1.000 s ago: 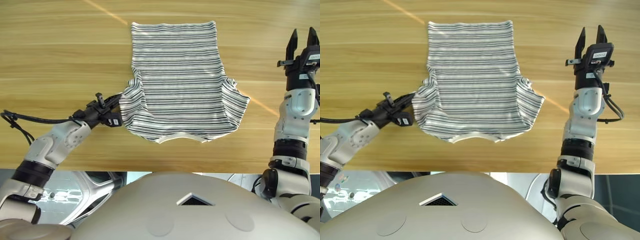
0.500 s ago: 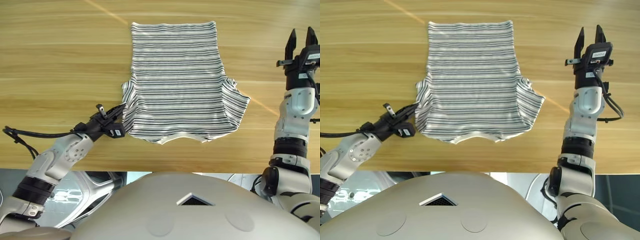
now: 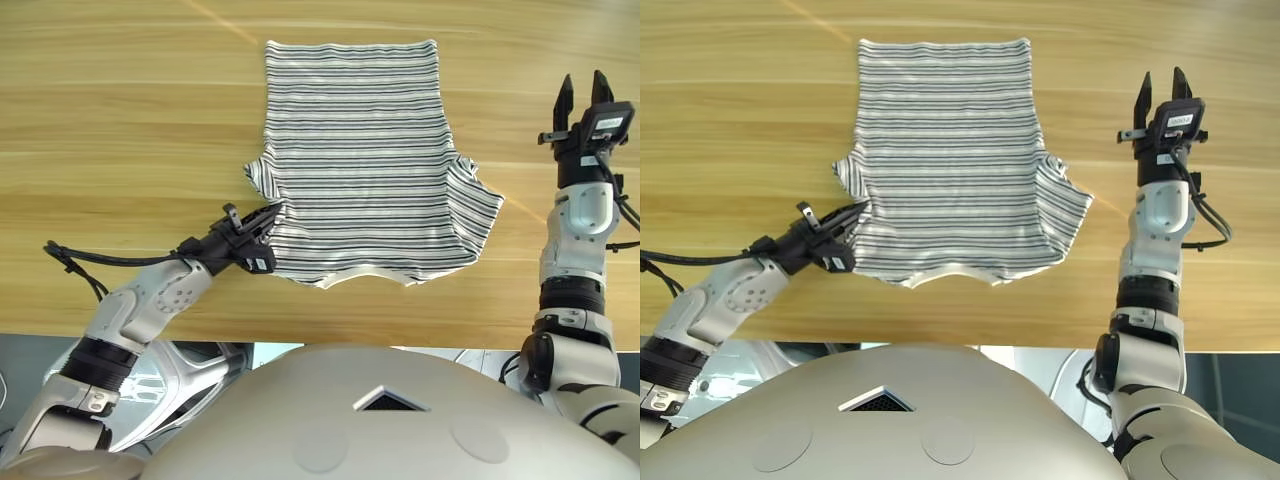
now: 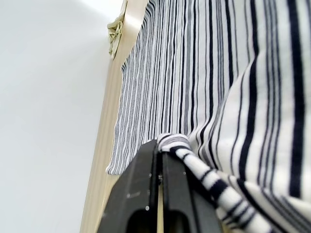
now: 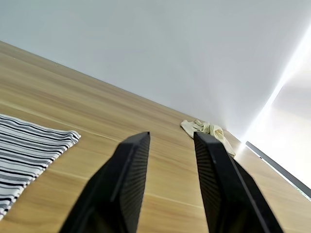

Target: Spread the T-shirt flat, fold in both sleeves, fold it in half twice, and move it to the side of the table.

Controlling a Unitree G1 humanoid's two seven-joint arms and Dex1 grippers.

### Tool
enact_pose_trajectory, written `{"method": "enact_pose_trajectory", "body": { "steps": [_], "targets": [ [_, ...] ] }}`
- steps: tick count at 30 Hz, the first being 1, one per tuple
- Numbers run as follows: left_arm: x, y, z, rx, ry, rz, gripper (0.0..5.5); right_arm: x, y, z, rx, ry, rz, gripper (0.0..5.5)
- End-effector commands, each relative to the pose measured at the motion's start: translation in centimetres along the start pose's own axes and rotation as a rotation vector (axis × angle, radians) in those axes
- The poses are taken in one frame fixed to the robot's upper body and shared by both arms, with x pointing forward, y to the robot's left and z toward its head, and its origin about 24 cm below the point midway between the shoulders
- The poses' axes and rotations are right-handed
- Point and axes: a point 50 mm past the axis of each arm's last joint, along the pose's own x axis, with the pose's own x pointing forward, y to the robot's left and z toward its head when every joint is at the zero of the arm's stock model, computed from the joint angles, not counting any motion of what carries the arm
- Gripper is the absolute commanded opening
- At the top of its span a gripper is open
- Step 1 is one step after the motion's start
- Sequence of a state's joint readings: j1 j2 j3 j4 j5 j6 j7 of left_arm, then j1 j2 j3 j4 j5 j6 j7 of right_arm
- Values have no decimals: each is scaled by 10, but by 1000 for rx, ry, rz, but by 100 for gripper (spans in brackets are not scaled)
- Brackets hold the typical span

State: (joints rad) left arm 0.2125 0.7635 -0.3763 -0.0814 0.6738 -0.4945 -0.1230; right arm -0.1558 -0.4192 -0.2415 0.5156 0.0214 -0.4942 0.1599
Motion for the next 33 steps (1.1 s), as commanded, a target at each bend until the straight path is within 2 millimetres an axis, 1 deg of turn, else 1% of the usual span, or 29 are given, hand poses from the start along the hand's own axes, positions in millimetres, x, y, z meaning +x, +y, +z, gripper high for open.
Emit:
{"method": "enact_pose_trajectory", "body": {
  "steps": [1,3,6,9,10,11,12,13,14,15,18,21,23,25,27,29,30,31,33],
  "targets": [
    [6,-26,9,-34,-47,-132,1,6,5,2,4,-13,19,166],
    [8,-39,1,-37,-18,-200,1,7,6,2,6,-16,24,166],
    [6,-54,-5,-66,-4,-291,1,8,7,2,7,-18,29,166],
    [6,-56,-17,-95,44,-295,1,8,7,5,9,-31,28,166],
    [6,-56,-21,-102,68,-291,30,8,6,5,9,-33,25,166],
    [5,-58,-24,-106,88,-295,38,7,5,5,8,-33,22,166],
    [3,-60,-26,-110,101,-302,56,7,4,5,7,-33,19,166],
    [1,-62,-25,-123,103,-306,77,7,3,5,6,-33,17,166],
    [0,-64,-23,-137,97,-308,86,6,2,5,4,-32,15,166],
    [-2,-66,-18,-159,83,-309,114,6,2,5,3,-29,16,166],
    [-10,-71,-9,-205,50,-334,114,5,2,4,-6,-25,25,166],
    [-11,-68,-3,-252,21,-306,114,6,2,5,-21,-24,40,166],
    [-9,-62,1,-261,3,-250,114,6,1,5,-30,-21,49,166],
    [-5,-49,5,-283,-21,-153,114,6,-2,4,-44,-14,47,166],
    [-4,-22,10,-383,-80,45,114,2,-5,2,-119,2,82,166],
    [-6,11,17,-529,-184,291,114,-15,-8,-4,-383,5,228,166],
    [-6,23,18,-589,-230,391,114,-28,-12,-9,-525,18,321,166],
    [-6,30,18,-628,-258,456,114,-40,-16,-14,-635,34,403,166],
    [-3,40,12,-695,-282,564,114,-74,-23,-27,-818,107,592,166]
  ]
}}
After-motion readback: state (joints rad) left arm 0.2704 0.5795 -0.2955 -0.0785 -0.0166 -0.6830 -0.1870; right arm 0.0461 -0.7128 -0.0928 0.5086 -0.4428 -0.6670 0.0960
